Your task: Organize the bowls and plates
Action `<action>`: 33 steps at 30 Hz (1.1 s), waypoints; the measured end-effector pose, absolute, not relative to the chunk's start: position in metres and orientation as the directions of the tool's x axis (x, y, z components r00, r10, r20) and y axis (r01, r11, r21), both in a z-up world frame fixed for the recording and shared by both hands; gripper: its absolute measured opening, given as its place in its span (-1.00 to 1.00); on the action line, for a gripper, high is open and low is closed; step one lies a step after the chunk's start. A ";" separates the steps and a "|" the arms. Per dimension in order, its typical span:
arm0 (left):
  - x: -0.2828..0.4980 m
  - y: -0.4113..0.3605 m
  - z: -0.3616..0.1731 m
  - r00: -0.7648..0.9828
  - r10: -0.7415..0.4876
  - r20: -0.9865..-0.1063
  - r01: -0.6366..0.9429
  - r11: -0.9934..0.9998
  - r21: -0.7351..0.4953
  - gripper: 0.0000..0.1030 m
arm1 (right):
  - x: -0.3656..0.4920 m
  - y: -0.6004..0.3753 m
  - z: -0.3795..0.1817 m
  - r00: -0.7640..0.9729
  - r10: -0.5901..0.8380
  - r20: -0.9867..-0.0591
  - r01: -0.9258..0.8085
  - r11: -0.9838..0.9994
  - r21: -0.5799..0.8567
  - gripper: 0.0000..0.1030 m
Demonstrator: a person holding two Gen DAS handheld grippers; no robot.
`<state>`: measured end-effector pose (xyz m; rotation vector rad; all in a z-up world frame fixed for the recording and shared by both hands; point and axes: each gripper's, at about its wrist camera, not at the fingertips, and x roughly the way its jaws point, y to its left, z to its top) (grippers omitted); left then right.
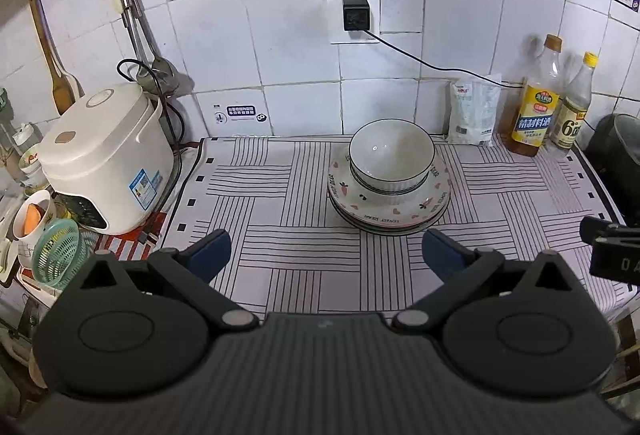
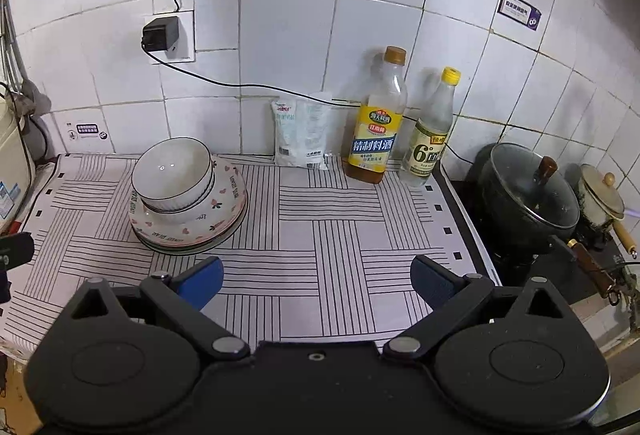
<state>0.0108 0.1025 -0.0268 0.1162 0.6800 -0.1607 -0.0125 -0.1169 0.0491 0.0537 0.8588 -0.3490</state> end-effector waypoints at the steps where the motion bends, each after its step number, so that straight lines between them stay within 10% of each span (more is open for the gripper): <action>1: 0.010 0.103 -0.028 0.769 -0.107 -0.630 0.184 0.981 0.058 1.00 | -0.013 -0.116 0.049 0.601 -0.281 -0.748 0.322 0.942 -0.095 0.97; 33: 0.026 0.106 -0.054 0.755 -0.091 -0.649 0.166 0.984 0.056 1.00 | -0.011 -0.113 0.035 0.622 -0.260 -0.739 0.292 0.952 -0.090 0.97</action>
